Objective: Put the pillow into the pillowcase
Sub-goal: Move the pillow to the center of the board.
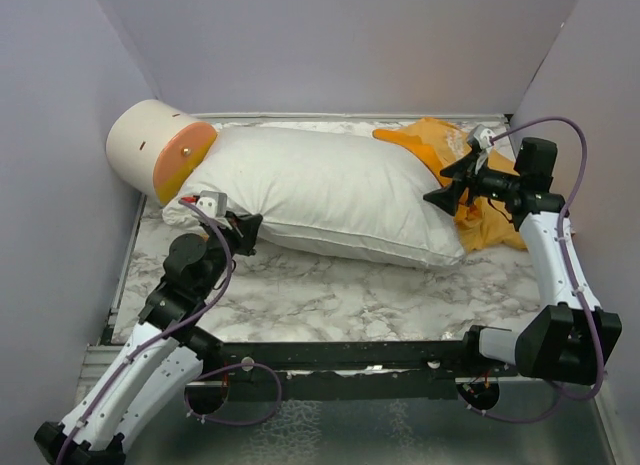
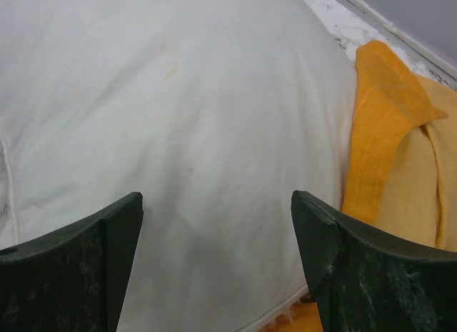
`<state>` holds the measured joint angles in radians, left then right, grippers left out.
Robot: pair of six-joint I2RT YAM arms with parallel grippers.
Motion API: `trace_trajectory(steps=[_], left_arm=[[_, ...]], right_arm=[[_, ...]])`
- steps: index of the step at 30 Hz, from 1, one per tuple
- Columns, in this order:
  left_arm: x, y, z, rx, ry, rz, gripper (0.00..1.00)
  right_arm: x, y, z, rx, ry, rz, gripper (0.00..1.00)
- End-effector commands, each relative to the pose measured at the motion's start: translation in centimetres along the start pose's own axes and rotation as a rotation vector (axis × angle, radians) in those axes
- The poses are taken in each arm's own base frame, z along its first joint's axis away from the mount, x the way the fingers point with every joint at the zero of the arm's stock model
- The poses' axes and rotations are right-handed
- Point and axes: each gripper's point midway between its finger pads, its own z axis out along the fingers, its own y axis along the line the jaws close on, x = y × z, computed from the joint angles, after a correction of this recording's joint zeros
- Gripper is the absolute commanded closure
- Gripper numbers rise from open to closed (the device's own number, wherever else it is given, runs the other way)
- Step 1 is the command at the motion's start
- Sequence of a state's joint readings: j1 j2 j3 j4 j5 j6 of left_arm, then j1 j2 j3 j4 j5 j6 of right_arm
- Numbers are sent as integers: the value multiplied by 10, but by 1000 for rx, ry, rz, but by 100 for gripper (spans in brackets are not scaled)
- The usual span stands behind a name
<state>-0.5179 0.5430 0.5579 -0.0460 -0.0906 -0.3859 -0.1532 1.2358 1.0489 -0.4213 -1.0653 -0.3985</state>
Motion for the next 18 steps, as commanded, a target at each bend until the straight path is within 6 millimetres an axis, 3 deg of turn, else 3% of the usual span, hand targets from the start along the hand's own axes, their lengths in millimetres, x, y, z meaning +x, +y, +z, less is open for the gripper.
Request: trace_trajectory(steps=[1,5,7,8,12,15,18], left_arm=[[-42,-14,-25,35,-115,-81,100],[-68,-24,-47,56,-127,-64,100],[-75,-26,-55,61,-113,-46,100],[-77,-32,-57,83,-99,-36,97],[-86,-76,-63,291,-10,-15,62],[-102,-102,-69,414,0,4,53],[-115,-110,-63,433,-2,11,49]], right_arm=[[2,-6,0,5,41,-12,15],[26,-29,-1,103,136,8,15],[36,-30,0,95,163,28,16],[39,-27,2,69,168,43,16],[54,-2,19,-31,211,51,18],[66,17,34,-75,257,26,18],[71,38,43,-141,271,19,20]])
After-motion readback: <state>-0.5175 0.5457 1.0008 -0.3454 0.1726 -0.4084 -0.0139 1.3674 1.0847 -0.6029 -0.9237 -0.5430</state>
